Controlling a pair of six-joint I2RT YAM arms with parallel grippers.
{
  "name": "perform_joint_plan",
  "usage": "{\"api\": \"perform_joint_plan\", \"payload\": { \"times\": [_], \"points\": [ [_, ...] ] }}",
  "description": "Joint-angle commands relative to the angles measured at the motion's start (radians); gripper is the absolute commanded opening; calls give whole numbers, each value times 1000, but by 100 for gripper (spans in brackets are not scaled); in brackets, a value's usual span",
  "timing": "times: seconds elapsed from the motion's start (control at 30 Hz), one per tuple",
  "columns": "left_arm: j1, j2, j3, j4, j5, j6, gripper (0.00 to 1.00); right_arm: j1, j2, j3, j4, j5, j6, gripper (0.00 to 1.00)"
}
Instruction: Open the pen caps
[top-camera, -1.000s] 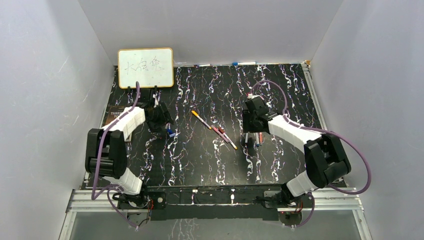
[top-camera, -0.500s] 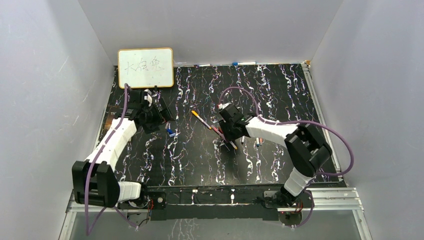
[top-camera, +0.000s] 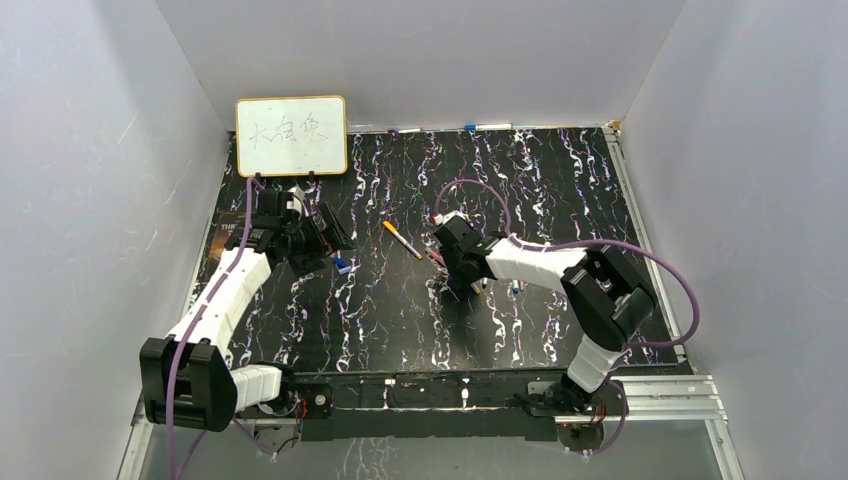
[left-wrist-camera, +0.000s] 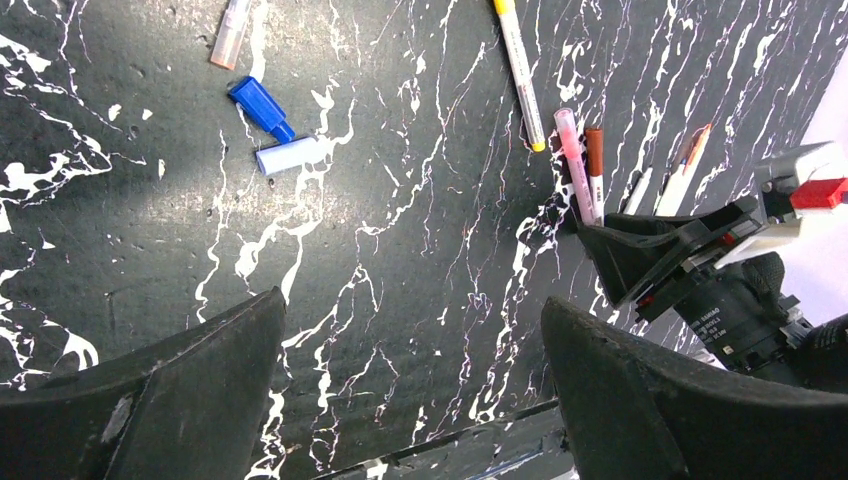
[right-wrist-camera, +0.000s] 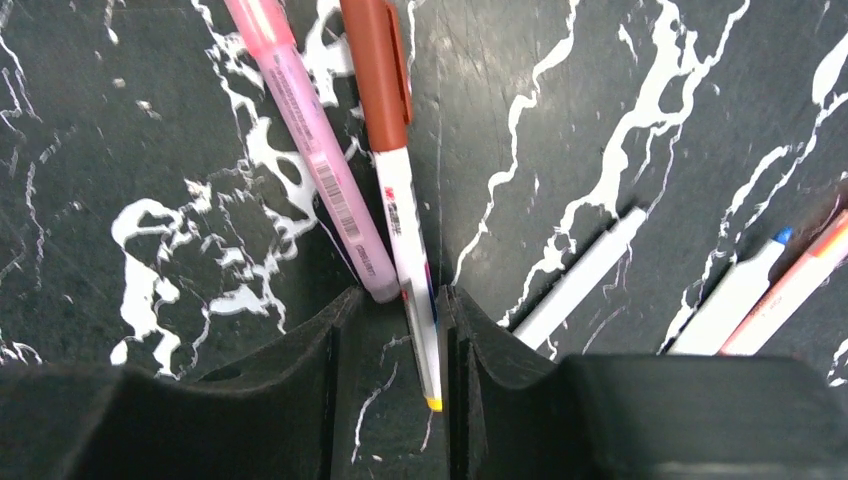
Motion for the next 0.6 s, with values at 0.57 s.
{"api": "perform_joint_plan", "payload": {
  "times": [0.57],
  "points": [
    [-19, -56, -41, 45, 88, -43, 98, 6, -44, -25, -116, -83, 73, 0]
  ]
}}
